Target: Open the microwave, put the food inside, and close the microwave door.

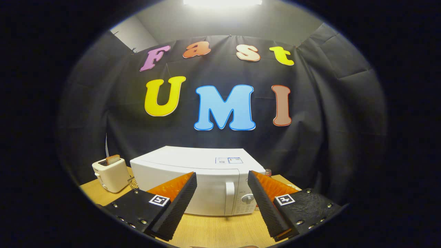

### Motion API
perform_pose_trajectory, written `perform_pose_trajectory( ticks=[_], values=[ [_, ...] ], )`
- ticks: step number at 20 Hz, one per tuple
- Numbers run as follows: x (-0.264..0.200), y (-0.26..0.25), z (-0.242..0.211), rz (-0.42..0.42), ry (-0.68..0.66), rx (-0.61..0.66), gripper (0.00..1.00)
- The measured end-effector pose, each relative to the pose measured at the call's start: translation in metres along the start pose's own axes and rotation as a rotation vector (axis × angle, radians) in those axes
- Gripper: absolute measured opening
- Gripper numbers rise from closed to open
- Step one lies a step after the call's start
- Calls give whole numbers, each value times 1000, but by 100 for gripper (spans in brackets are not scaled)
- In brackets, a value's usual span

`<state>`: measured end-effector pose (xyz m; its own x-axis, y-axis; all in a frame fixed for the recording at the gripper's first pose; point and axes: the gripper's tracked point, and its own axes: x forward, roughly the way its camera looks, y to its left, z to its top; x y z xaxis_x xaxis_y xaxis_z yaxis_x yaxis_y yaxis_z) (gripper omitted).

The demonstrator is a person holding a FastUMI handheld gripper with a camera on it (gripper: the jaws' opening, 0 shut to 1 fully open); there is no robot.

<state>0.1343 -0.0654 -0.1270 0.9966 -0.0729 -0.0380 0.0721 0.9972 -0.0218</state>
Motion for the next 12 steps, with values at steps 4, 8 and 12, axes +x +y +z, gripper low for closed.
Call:
perform_pose_trajectory(
  ticks=[4,8,12],
  values=[
    [25,-8,-27,-11,15,-15,96],
    [52,-15,-62,-7,63,7,95],
    [76,-22,-89,-29,88,0,87]
  ],
)
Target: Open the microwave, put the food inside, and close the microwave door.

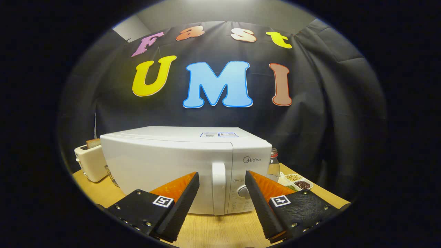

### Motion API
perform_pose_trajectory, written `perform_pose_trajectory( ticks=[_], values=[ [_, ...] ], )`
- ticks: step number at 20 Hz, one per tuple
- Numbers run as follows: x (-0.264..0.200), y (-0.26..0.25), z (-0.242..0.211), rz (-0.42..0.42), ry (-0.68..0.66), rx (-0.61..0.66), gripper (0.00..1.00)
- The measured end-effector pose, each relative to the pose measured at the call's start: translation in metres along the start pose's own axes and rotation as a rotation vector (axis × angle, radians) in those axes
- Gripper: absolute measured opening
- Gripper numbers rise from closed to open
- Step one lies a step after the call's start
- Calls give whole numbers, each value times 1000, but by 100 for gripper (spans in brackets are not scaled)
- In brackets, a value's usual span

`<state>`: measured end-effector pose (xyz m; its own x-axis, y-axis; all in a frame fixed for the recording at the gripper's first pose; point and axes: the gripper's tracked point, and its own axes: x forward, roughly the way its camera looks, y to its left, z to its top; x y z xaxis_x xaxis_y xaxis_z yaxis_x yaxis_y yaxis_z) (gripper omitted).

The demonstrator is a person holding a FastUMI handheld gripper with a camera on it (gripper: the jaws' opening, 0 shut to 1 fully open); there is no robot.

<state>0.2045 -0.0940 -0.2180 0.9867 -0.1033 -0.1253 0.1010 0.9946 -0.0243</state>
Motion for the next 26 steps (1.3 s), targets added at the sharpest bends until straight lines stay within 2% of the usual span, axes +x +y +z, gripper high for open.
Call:
perform_pose_trajectory(
  ticks=[5,6,7,12,15,16,21,22,26],
  values=[
    [21,2,-23,-6,37,6,82],
    [23,3,-27,-7,38,-3,74],
    [27,3,-27,-13,29,-11,74],
    [30,9,-28,4,28,-10,33],
    [29,8,-28,11,30,-11,30],
    [28,9,-29,15,38,-9,23],
    [27,8,-30,24,55,11,23],
    [26,8,-28,22,57,16,13],
    [24,10,-28,42,55,23,13]
  ],
)
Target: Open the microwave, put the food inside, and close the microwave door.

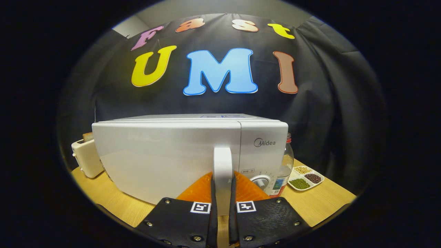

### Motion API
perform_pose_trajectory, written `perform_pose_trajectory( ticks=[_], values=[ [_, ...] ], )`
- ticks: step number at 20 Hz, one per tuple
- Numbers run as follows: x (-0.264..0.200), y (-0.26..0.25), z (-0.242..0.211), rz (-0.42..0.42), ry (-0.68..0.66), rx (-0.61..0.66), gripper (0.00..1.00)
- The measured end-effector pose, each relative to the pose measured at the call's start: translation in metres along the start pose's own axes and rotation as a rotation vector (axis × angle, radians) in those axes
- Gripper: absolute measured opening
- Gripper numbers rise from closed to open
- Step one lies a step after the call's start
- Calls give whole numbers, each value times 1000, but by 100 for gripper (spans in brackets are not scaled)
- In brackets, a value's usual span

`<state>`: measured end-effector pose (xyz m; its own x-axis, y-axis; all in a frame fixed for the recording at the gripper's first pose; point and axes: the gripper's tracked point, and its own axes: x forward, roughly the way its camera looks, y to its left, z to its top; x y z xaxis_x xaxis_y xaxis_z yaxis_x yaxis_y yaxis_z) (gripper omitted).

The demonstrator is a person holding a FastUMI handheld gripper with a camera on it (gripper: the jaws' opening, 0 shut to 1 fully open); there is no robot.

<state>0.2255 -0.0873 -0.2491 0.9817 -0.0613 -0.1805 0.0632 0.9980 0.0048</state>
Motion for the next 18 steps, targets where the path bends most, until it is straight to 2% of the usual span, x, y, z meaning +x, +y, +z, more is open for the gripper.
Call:
perform_pose_trajectory(
  ticks=[7,10,18],
  values=[
    [-6,1,-2,29,24,48,13],
    [-33,6,-4,40,4,-11,13],
    [-120,40,-18,174,14,-9,13]
  ],
)
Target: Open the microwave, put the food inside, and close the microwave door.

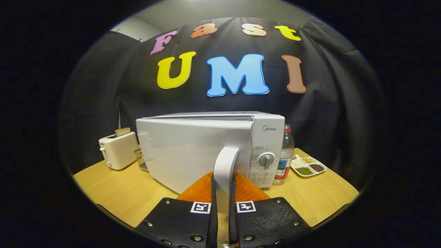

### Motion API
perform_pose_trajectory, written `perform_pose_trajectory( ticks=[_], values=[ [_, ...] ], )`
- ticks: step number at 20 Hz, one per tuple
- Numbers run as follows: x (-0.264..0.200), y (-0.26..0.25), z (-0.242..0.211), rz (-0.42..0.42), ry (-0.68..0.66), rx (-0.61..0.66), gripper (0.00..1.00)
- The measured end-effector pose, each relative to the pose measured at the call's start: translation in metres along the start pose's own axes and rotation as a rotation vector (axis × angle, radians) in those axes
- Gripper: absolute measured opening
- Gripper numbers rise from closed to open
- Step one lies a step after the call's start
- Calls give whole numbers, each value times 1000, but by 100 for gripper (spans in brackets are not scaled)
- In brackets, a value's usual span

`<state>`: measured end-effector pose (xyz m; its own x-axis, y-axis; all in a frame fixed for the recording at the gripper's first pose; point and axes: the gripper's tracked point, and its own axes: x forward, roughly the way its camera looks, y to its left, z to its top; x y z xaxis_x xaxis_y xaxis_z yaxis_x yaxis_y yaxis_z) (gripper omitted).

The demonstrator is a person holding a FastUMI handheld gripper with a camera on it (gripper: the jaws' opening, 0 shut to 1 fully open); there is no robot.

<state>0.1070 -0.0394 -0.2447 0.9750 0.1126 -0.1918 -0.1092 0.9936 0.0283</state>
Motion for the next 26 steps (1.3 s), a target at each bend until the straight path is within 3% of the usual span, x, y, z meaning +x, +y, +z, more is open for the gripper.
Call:
perform_pose_trajectory(
  ticks=[7,10,18,26],
  values=[
    [-64,73,-14,164,9,5,12],
    [-84,106,-17,186,-8,-1,12],
    [-114,210,-26,137,-78,-36,12],
    [-114,277,-28,-52,-129,-30,12]
  ],
)
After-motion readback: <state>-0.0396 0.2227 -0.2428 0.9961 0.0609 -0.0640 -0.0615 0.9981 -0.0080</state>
